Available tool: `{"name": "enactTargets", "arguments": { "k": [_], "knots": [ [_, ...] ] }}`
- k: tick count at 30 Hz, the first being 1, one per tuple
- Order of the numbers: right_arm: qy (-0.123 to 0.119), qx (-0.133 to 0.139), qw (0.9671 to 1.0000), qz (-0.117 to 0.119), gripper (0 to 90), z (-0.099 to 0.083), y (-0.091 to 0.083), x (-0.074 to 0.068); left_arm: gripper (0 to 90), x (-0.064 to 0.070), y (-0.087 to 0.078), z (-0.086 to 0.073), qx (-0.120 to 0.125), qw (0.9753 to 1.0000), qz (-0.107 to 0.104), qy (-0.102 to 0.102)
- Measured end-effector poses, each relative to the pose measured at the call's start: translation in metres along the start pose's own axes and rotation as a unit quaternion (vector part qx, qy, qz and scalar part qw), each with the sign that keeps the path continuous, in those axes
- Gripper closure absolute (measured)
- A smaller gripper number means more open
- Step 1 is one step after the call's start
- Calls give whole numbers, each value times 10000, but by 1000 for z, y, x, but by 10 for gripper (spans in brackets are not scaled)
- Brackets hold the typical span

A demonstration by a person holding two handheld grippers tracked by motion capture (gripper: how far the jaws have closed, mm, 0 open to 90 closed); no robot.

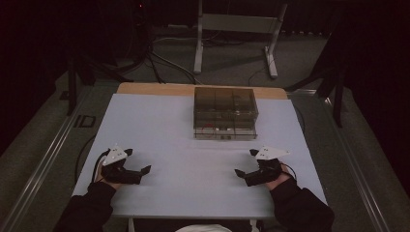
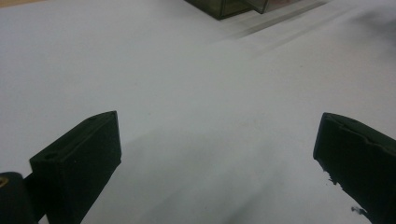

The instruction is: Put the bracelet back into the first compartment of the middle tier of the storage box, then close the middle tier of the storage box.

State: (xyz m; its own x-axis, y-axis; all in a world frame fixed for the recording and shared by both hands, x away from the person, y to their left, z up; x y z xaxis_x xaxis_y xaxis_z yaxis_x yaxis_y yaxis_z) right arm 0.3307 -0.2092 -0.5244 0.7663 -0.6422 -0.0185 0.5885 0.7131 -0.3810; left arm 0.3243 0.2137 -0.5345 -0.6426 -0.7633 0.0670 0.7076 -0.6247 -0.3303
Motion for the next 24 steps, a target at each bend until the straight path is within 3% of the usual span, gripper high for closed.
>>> {"name": "enactTargets", "arguments": {
  "k": [24],
  "knots": [
    [-41,22,10000,36,37,2,-2,-3,25,2,2,0,17,10000,-85,5]
  ]
}}
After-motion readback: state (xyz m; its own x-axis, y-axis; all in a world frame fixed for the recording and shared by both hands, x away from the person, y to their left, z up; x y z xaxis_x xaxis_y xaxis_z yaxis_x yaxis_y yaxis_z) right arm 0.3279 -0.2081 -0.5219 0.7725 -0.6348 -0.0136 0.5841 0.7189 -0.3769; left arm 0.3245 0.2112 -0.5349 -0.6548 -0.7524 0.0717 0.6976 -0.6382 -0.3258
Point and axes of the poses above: each handheld gripper's, and its own axes: y roughly forward along the jaws, z roughly out of its top, x roughly to its right, the point moved 5 cm from there along y, roughly forward along the jaws, and after that the axes turned 13 degrees about x, right-handed, at the moved point
